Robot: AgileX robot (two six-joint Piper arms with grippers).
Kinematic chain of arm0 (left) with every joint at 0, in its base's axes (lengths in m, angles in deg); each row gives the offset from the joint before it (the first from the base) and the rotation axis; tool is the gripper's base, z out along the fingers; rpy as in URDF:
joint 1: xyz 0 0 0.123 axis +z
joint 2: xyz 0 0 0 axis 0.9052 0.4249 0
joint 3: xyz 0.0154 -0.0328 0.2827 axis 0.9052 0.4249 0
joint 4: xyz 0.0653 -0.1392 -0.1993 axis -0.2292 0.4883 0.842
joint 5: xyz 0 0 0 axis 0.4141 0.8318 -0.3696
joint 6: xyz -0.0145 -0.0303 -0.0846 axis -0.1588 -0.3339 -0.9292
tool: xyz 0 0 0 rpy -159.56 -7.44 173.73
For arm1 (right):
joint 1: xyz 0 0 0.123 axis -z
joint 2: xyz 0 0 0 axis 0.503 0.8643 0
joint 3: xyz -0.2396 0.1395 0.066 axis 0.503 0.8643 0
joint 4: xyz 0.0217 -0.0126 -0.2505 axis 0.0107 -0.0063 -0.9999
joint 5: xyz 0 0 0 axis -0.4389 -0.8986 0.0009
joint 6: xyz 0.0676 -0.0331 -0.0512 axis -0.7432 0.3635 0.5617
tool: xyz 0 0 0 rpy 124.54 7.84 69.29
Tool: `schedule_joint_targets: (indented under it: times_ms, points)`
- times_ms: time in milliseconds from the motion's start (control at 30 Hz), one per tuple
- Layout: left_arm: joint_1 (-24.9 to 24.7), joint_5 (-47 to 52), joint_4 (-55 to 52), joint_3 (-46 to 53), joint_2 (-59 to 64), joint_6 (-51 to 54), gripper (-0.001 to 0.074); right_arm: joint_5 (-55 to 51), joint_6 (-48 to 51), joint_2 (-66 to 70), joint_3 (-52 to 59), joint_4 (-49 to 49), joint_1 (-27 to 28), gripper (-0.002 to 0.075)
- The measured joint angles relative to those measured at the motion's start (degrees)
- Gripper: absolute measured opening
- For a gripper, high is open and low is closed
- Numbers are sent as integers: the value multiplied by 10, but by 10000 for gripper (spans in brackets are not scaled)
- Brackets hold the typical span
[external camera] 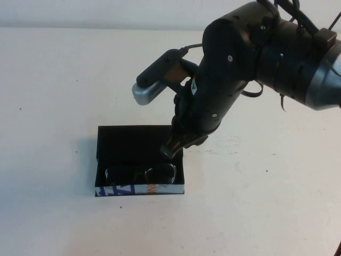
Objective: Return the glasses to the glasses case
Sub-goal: Place the glasses in the glasses case
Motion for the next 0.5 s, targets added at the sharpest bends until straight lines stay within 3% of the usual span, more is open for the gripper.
schedule_joint_targets:
  times_ms: [167,500]
  points:
    - [0,-69,-9,0,0,7,-4,0,-2,0,0,10,0,-11]
    - [0,-246,88,0,0,-161,-4,16,-6,0,0,25,0,-11]
